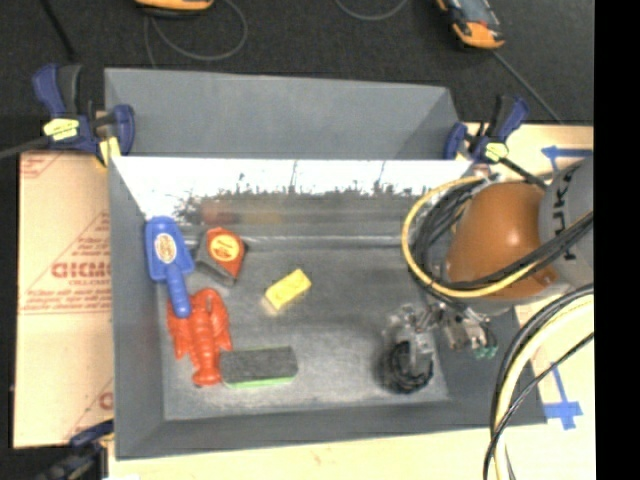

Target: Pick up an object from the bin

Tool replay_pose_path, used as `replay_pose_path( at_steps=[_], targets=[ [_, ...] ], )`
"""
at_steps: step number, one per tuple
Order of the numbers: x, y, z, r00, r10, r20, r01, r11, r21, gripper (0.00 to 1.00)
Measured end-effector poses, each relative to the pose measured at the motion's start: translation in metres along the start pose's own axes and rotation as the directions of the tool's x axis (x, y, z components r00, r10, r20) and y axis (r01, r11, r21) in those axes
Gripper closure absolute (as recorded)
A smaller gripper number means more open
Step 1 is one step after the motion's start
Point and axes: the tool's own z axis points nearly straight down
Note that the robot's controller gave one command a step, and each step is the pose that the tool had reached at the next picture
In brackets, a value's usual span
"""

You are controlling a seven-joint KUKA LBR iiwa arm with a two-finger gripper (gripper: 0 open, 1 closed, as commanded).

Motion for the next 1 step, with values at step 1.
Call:
replay_pose_path(
  at_steps=[1],
  targets=[
    [0.0261,-0.0078,-0.0390,1.000,-0.027,-0.004,0.027,1.000,-0.002,1.00]
  ],
)
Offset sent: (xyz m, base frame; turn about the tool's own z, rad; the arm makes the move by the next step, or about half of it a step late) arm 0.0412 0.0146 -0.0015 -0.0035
